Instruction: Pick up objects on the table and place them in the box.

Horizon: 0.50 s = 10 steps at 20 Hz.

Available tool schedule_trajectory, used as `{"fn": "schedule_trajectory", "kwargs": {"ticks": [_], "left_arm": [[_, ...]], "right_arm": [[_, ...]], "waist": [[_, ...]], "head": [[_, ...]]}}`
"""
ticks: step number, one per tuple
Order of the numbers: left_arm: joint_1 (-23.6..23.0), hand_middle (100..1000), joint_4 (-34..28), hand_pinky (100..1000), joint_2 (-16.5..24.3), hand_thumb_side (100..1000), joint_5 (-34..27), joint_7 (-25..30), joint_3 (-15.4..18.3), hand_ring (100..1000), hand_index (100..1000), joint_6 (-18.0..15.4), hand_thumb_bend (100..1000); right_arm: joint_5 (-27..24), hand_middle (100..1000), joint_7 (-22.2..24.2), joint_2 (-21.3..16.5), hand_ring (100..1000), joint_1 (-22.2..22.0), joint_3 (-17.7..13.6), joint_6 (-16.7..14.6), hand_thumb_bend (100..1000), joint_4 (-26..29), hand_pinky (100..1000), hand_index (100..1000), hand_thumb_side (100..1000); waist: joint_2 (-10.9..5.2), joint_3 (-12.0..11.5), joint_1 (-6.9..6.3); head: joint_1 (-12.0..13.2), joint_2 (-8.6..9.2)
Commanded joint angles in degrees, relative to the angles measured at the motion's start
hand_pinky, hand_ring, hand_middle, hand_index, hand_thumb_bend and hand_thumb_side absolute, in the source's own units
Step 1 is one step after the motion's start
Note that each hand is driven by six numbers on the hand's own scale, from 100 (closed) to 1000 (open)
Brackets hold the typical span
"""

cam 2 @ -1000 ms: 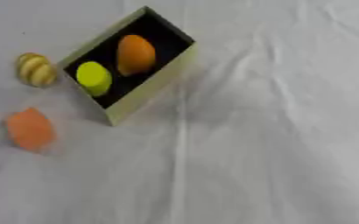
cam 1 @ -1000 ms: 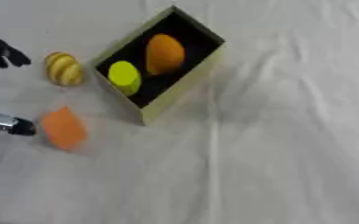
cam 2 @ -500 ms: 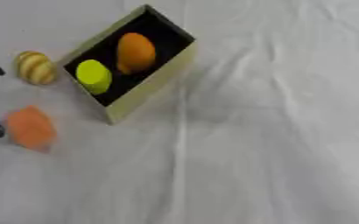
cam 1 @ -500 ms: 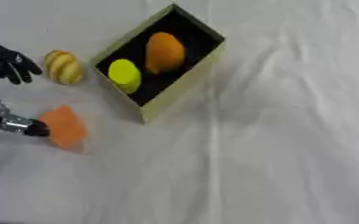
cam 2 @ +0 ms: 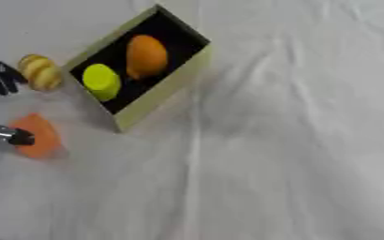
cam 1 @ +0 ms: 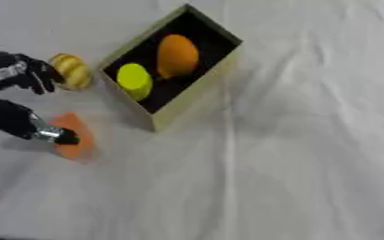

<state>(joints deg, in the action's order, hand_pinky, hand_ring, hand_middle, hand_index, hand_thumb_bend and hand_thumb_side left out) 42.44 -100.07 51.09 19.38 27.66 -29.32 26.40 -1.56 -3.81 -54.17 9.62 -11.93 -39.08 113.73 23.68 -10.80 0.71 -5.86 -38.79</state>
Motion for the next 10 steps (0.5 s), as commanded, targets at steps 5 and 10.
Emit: {"fn": "schedule_trajectory", "kwargs": {"ticks": [5,10], "left_arm": [[1.21,714,4.24,841,-1.98,425,4.48,-0.94,-0.95,767,861,-0.96,876],[1.37,714,6.79,839,-3.5,425,6.19,-1.06,-1.66,765,857,-1.58,863]], "right_arm": [[-1.57,701,1.77,-0.88,805,0.34,-0.16,0.65,129,0.86,896,801,352],[-2.11,700,2.67,-0.67,804,0.31,-0.06,1.01,125,0.86,897,800,354]], "waist": [[-1.73,0.13,-0.51],[-1.79,0.19,-0.72]], "head": [[0.43,-0.24],[0.64,-0.25]]}}
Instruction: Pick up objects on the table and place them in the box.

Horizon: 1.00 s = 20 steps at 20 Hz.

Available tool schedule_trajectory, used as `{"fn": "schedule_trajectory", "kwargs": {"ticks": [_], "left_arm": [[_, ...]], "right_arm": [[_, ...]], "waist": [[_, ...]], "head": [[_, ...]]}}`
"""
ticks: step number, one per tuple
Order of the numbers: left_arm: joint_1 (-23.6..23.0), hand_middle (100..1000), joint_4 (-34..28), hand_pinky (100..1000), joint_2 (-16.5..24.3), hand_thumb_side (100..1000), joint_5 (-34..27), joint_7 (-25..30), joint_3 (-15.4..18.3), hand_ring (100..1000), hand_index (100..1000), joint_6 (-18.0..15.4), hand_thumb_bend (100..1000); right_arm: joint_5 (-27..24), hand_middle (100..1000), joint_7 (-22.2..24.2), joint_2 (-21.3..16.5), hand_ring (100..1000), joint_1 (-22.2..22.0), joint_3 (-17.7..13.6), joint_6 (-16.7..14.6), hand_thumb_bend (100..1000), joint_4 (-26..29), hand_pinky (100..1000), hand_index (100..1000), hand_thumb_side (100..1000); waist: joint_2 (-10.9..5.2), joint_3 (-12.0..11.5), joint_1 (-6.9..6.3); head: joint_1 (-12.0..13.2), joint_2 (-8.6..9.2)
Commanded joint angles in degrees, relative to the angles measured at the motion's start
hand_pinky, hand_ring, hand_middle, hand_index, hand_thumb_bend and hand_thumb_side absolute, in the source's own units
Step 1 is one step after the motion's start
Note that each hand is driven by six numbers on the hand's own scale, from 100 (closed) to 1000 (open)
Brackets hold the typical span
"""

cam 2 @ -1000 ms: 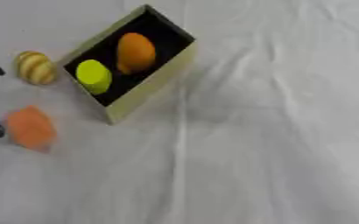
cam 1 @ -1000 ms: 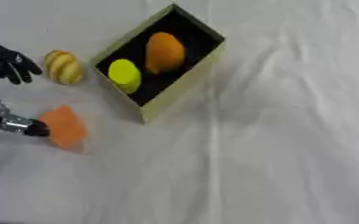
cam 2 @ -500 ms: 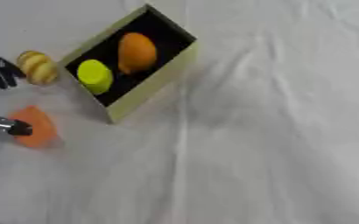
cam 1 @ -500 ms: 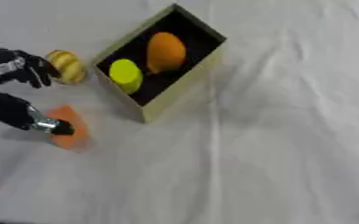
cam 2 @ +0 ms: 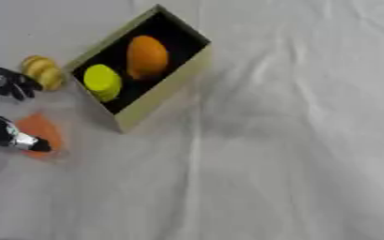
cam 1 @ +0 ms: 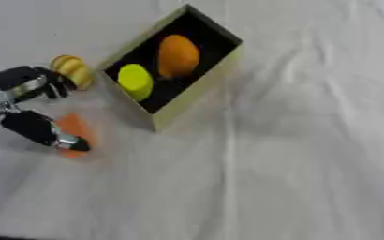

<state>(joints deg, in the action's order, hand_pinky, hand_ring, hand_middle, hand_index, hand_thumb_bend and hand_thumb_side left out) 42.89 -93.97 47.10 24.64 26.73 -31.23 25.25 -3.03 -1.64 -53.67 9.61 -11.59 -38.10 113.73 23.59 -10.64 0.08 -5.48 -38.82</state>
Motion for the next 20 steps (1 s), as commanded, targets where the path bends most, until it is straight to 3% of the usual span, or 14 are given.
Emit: {"fn": "schedule_trajectory", "kwargs": {"ticks": [1,8,20], "left_arm": [[0.98,716,1.16,841,0.18,425,1.26,-0.26,0.19,767,858,-0.46,861],[0.5,711,2.84,839,-0.18,405,2.19,-0.03,-0.1,761,852,-1.12,844],[-1.92,697,-0.52,830,3.66,362,1.34,2.09,0.81,749,838,-0.52,787]], "right_arm": [[-0.71,699,0.63,-1.12,804,0.29,-0.4,0.1,125,0.86,898,800,355],[-0.99,698,1.22,-0.76,804,0.1,-0.47,0.39,119,0.86,900,799,358],[-1.42,688,2.75,-0.37,809,-0.35,-0.36,0.1,100,0.86,907,802,363]], "waist": [[-1.72,0.03,-0.12],[-1.7,0.1,-0.22],[-1.57,-0.01,-0.21]], "head": [[0.3,-0.23],[0.53,-0.2],[0.48,-0.33]]}}
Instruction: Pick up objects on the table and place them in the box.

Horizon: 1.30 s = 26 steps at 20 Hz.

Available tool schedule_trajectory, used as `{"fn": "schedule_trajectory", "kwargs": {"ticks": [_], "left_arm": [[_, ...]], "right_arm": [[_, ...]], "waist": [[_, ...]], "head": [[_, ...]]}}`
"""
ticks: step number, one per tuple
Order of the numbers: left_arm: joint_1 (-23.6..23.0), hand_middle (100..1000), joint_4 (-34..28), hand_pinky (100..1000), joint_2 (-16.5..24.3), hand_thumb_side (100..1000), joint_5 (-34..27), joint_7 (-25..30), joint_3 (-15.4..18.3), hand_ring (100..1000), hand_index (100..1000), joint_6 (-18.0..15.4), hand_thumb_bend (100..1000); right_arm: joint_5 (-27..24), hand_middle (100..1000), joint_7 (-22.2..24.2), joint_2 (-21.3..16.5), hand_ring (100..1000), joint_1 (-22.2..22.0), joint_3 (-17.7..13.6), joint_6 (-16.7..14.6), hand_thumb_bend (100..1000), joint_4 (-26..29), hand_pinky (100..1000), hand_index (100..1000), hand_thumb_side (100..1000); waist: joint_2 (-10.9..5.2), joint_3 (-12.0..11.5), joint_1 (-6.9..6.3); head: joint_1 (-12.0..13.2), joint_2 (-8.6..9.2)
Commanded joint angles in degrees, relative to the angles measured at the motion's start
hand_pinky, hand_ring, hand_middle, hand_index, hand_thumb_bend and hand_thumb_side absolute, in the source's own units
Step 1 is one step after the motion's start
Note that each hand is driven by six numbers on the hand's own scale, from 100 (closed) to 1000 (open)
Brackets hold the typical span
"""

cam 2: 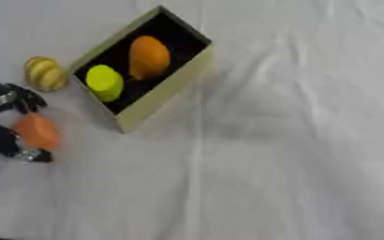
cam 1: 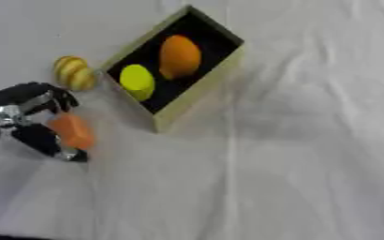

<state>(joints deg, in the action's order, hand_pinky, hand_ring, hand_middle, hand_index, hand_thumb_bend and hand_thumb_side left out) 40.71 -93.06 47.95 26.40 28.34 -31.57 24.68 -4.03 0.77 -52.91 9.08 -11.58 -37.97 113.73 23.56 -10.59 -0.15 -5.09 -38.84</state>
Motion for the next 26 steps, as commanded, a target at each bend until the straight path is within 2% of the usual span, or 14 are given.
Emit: {"fn": "schedule_trajectory", "kwargs": {"ticks": [1,9,14,20,26], "left_arm": [[0.08,697,-1.76,829,3.12,359,-0.58,0.6,1.3,749,837,0.01,779],[-1.1,683,-3.37,813,4.54,380,-1.7,1.18,2.26,738,827,0.34,724],[-1.23,645,-3.59,782,4.5,377,-1.95,1.18,2.35,705,800,0.85,671],[-0.74,660,-2.91,777,3.67,279,-1.86,2.11,1.77,713,810,0.1,650],[-0.05,643,-2.12,755,2.38,256,-2.21,2.49,1.27,695,795,-0.74,607]], "right_arm": [[-0.38,688,0.44,-1.1,809,0.13,-0.36,0.01,100,0.86,907,802,363],[-0.32,685,1.11,-0.86,809,-0.14,-0.22,0.26,100,0.86,912,806,368],[-0.19,684,1.5,-0.63,809,-0.29,-0.12,0.45,100,0.86,914,807,373],[-0.25,683,1.84,-0.27,809,-0.48,-0.22,0.61,100,0.86,916,807,374],[-0.41,682,2.21,0.15,809,-0.79,-0.45,0.88,100,0.86,919,807,379]], "waist": [[-1.52,-0.09,0.02],[-1.48,-0.13,0.02],[-1.45,-0.09,0.01],[-1.45,0.1,0.04],[-1.47,0.19,0.09]], "head": [[0.1,-0.3],[0.18,-0.23],[0.27,-0.27],[0.42,-0.34],[0.52,-0.34]]}}
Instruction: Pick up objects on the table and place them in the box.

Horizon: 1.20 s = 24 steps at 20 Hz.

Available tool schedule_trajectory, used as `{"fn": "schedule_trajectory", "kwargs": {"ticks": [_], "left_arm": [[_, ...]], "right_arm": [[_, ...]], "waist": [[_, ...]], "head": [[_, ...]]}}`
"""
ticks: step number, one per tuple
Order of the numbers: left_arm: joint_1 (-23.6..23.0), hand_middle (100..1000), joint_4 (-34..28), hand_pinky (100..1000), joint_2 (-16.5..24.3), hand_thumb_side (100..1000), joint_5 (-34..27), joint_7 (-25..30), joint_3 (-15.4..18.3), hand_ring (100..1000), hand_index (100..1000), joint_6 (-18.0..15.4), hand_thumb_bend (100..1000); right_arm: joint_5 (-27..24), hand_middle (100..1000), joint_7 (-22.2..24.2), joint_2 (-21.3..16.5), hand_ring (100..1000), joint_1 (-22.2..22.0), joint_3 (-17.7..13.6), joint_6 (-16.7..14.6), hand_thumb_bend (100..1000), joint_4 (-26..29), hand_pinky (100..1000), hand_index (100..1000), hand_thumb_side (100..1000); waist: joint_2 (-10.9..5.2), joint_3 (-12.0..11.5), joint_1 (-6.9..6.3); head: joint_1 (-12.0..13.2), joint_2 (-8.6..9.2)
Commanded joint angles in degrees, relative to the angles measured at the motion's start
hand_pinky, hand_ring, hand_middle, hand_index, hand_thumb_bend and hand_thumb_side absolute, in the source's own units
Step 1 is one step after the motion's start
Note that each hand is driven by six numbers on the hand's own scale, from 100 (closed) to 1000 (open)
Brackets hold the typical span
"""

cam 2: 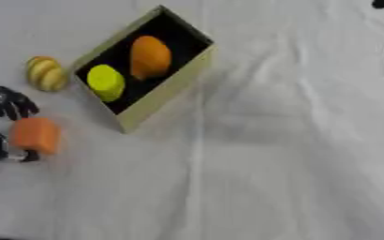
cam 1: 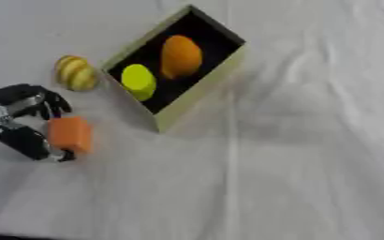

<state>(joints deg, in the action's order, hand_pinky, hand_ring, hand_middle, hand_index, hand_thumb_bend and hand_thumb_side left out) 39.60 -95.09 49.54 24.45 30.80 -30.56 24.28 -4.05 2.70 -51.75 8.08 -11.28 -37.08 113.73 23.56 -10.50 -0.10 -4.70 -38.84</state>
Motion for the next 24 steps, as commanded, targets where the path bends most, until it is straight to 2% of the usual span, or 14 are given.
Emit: {"fn": "schedule_trajectory", "kwargs": {"ticks": [1,6,14,20,24], "left_arm": [[1.21,625,-0.04,742,0.53,254,-0.52,-0.16,0.18,678,780,-0.37,586],[1.55,546,-0.27,688,0.09,233,-1.62,-2.39,0.03,600,706,-0.44,498],[1.31,485,-2.32,620,0.87,190,-1.81,-4.98,0.89,531,643,-0.98,363],[2.38,467,-5.57,599,2.2,137,-0.71,-5.21,3.0,509,629,-1.72,283],[5.25,460,-9.46,597,2.78,135,0.24,-4.92,5.22,504,630,-2.25,254]], "right_arm": [[-0.41,681,0.33,-0.94,809,0.16,-0.78,0.07,100,0.86,920,807,380],[-0.58,679,0.64,-0.62,809,-0.19,-1.0,0.67,100,0.86,924,807,386],[-0.79,677,0.94,-0.43,809,-0.64,-1.24,1.08,100,0.86,926,807,390],[-0.97,677,0.79,-0.72,809,-0.86,-1.43,0.8,100,0.86,923,807,385],[-1.07,677,0.28,-1.12,810,-1.07,-1.65,0.26,100,0.86,920,807,379]], "waist": [[-1.47,0.11,0.04],[-1.47,0.16,0.02],[-1.53,0.07,0.0],[-1.65,-0.11,-0.01],[-1.89,-0.24,-0.01]], "head": [[0.15,-0.33],[0.19,-0.29],[0.2,-0.22],[-0.05,-0.47],[-0.37,-0.7]]}}
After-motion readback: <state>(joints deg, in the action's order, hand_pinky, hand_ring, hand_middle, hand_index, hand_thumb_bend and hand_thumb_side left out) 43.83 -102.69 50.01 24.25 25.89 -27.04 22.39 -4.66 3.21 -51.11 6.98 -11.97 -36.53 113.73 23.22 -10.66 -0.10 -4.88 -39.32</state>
